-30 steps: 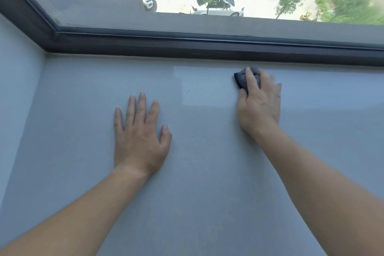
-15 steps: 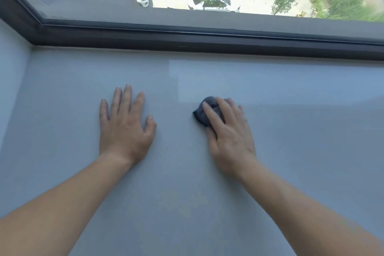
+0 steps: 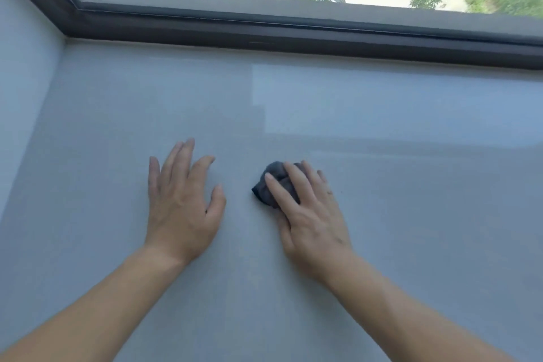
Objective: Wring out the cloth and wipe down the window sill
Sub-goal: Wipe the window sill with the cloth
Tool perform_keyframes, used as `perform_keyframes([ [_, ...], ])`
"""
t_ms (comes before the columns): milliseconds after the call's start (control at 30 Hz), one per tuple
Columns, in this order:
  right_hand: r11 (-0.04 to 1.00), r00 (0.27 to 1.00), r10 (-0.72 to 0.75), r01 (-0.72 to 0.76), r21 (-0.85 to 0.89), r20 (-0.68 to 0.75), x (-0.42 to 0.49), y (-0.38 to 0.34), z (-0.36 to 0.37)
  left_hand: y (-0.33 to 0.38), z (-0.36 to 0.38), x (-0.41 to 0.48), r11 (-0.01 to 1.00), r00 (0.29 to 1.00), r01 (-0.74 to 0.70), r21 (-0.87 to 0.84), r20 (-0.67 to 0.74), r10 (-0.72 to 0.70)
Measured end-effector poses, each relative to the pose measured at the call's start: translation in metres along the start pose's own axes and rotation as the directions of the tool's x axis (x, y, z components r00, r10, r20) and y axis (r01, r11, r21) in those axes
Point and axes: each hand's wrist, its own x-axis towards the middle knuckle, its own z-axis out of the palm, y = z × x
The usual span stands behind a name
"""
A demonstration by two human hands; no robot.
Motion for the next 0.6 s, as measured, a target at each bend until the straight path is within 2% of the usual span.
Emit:
perform_keyframes([
  [67, 0.993, 0.99, -0.12, 0.121, -0.013, 0.073, -0.007, 0.017, -0.009, 0.01, 0.0, -0.048, 1.0, 0.999, 0.01, -0.003, 0.034, -0.009],
  [100, 0.995, 0.993, -0.092, 0.094, -0.031, 0.068, 0.001, 0.03, -0.015, 0.011, 0.002, -0.068, 1.0, 0.999, 0.011, 0.017, 0.045, -0.011],
  [167, 0.989, 0.99, 0.144, -0.144, -0.03, -0.002, 0.025, 0.054, -0.028, 0.014, 0.006, -0.101, 0.996, 0.996, 0.006, 0.084, 0.084, -0.013],
  [233, 0.941, 0.94, 0.337, -0.337, 0.006, -0.058, 0.043, 0.061, -0.036, 0.013, 0.01, -0.116, 0.992, 0.992, -0.008, 0.128, 0.127, -0.008],
  [300, 0.962, 0.959, 0.273, -0.275, -0.007, -0.068, 0.028, 0.041, -0.028, 0.01, 0.012, -0.123, 0.985, 0.988, -0.024, 0.171, 0.154, -0.003],
  [367, 0.998, 0.997, 0.068, -0.068, -0.012, -0.03, -0.013, 0.014, -0.012, 0.007, 0.013, -0.125, 0.979, 0.987, -0.028, 0.202, 0.161, -0.006],
  [433, 0.993, 0.992, -0.118, 0.119, -0.016, 0.051, -0.051, -0.004, -0.007, 0.006, 0.013, -0.125, 0.973, 0.987, -0.026, 0.228, 0.16, -0.011],
  [500, 0.975, 0.969, -0.221, 0.224, -0.016, 0.11, -0.057, 0.002, -0.012, 0.005, 0.01, -0.127, 0.971, 0.986, -0.018, 0.24, 0.167, -0.023],
  [533, 0.977, 0.973, -0.206, 0.21, -0.034, 0.106, -0.049, 0.009, -0.017, 0.005, 0.008, -0.127, 0.97, 0.986, -0.013, 0.244, 0.162, -0.027],
  [600, 0.998, 0.999, 0.001, 0.001, -0.055, 0.035, -0.029, 0.026, -0.028, 0.005, 0.004, -0.126, 0.967, 0.986, -0.007, 0.254, 0.165, -0.036],
])
